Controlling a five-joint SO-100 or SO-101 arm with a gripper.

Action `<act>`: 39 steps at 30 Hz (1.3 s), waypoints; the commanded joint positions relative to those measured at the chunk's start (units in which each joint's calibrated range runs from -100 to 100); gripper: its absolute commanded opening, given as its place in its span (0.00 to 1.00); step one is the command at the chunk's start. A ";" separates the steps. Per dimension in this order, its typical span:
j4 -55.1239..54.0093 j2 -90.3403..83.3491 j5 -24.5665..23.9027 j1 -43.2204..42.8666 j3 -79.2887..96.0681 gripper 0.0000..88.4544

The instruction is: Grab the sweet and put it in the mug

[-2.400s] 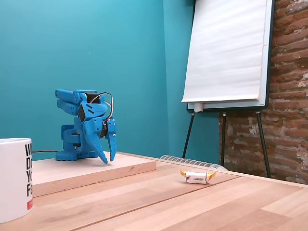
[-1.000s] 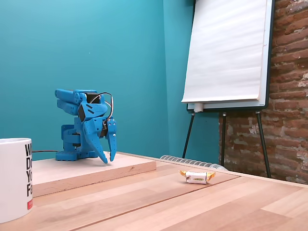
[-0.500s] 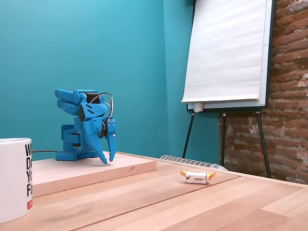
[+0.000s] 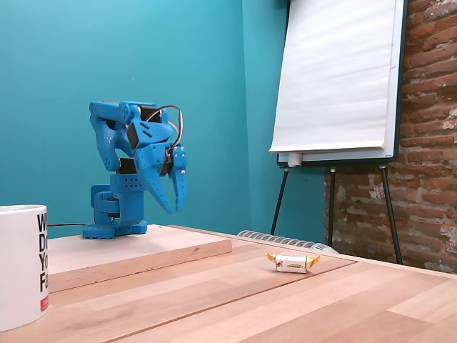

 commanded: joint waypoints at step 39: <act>-0.59 63.64 6.15 -9.80 -67.70 0.26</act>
